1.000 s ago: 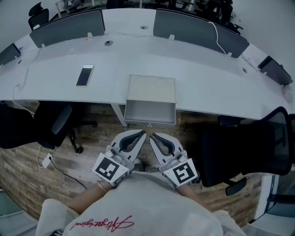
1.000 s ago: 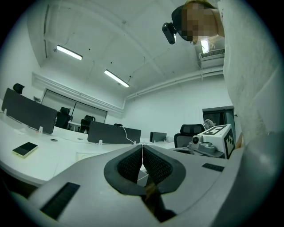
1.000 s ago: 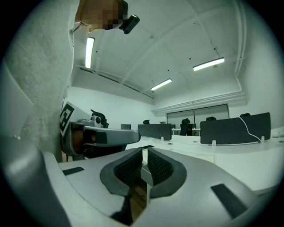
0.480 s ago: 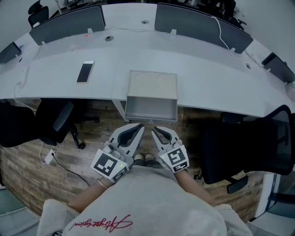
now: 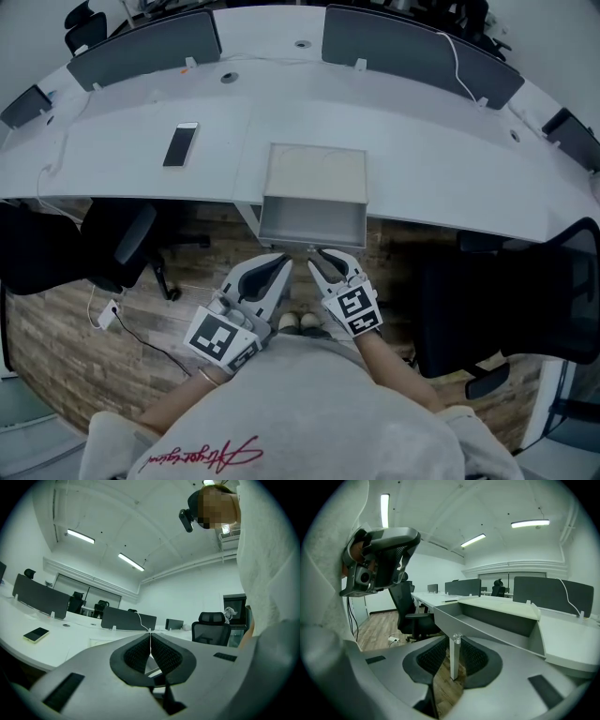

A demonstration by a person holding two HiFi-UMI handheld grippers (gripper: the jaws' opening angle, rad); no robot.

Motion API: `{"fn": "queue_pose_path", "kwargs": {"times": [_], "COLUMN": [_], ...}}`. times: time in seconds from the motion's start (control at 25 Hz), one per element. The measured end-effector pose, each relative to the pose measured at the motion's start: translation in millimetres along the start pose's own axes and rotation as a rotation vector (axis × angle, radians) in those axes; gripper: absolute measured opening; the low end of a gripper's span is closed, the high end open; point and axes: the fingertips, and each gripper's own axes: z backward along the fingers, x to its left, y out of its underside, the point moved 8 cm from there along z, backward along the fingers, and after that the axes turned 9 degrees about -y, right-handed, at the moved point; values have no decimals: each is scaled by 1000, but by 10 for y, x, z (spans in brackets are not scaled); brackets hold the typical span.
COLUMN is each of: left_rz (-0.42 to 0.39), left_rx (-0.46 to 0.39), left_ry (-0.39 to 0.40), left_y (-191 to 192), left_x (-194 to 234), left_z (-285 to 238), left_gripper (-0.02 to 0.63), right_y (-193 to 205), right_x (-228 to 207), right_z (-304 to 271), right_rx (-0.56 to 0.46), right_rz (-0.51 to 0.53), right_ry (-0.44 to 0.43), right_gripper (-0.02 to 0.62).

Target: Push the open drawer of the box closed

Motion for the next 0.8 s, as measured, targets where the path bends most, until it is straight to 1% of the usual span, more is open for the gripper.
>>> {"fn": "queue_pose_path", "kwargs": {"times": [0.2,0.44,0.56,0.8], "left_rz": [-5,-6,-2,-9], "left_rx": [-8,-13,-26,-30], "left_ry": [-14,-31,-41,-47], "left_y": [-25,-43,-80,-85], "left_x": [26,65,72,91], "left_z": [-4,-32,-68,-84], "left_gripper": [18,18,18,18], "right_y": [24,14,12,6], "right_x": [-26,-53,-72,-99], "right_z": [-73,-102,-99,-82], "right_rx": [14,15,13,17], "right_rz": [3,47,49,50], "right_ry": [-1,4,7,-7], "right_gripper": [81,81,61,57]}}
